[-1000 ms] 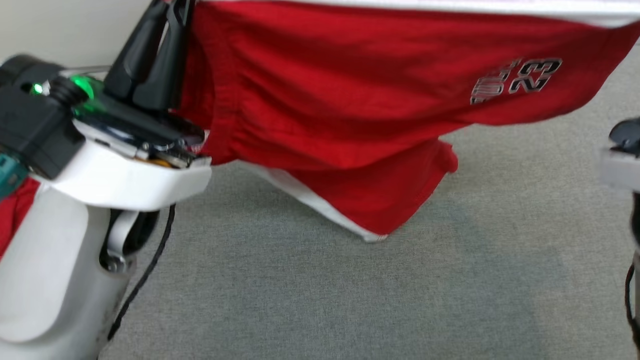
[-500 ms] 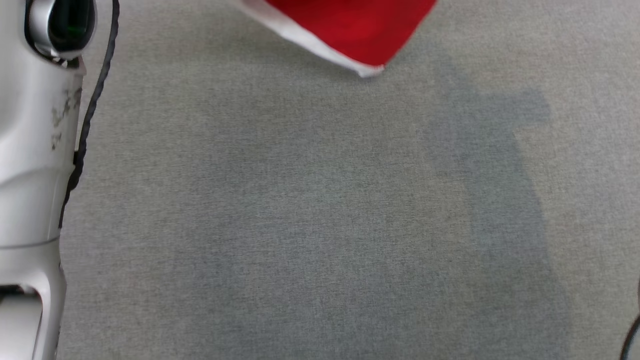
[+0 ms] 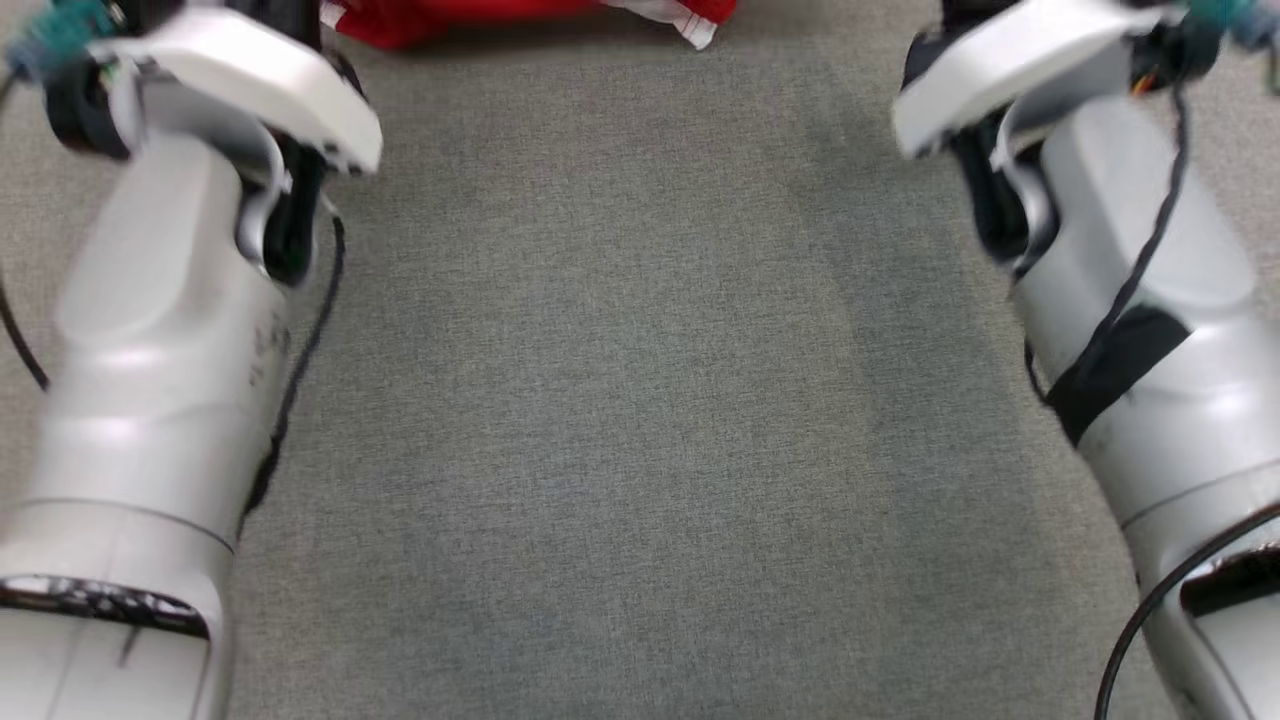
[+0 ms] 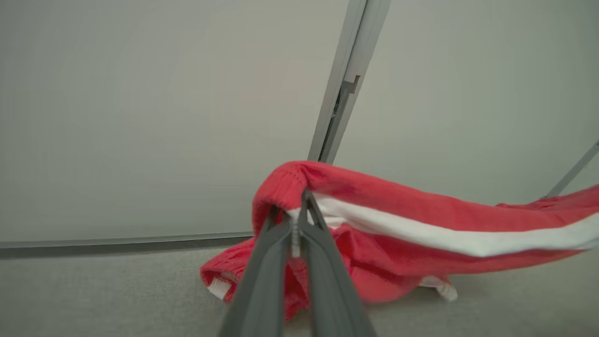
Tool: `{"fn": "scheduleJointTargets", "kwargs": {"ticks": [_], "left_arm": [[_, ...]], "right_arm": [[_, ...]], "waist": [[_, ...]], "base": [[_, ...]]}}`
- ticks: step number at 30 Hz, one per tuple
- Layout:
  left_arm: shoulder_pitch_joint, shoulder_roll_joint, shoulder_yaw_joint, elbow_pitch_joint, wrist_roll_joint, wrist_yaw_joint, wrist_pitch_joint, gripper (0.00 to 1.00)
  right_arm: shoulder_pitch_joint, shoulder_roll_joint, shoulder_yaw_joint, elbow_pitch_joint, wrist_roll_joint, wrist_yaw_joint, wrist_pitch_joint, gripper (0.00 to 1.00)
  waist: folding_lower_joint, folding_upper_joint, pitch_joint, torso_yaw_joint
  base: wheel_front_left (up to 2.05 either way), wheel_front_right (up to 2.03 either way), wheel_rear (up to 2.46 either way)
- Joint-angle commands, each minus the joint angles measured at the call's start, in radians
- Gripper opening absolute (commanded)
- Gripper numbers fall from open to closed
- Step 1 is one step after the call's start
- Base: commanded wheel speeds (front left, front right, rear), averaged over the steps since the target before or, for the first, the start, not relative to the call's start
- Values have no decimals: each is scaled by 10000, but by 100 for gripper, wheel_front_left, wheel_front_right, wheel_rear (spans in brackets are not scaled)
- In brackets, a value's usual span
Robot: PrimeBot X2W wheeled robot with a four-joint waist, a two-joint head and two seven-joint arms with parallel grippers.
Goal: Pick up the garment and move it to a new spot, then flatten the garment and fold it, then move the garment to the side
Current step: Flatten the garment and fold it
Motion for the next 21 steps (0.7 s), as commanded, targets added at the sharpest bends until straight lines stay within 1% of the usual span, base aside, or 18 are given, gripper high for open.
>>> {"fn": "scheduleJointTargets", "kwargs": {"ticks": [1,4,6,7,13,20,21], "left_arm": [[238,-90,-4,143,-157,-8,-42,0],[727,-191,-149,240,-266,-11,-43,0],[1246,-275,-122,77,-356,-12,-42,0],[1527,-314,-86,-76,-409,-13,-43,0],[3646,-276,55,-1758,-172,-14,-43,0],[6672,-38,-111,-4060,117,-15,-44,0],[6672,-38,-111,-4060,117,-15,-44,0]], "right_arm": [[223,33,151,201,175,-17,-106,0],[763,124,437,580,566,-15,-180,0],[1276,143,553,649,836,-15,-218,0],[1507,141,537,495,945,-17,-222,0],[3761,-100,264,-935,1199,-15,-214,0],[6940,-470,-429,-3259,970,-11,-216,0],[6940,-470,-429,-3259,970,-11,-216,0]], "waist": [[0,0,-1,35],[0,0,3,128],[0,0,-181,177],[0,0,-289,202],[0,0,-1028,289],[0,0,-1970,367],[0,0,-1970,367]], "base": [[0,0,0],[0,0,0],[0,0,0],[0,0,0],[0,0,0],[0,0,0],[0,0,0]]}}
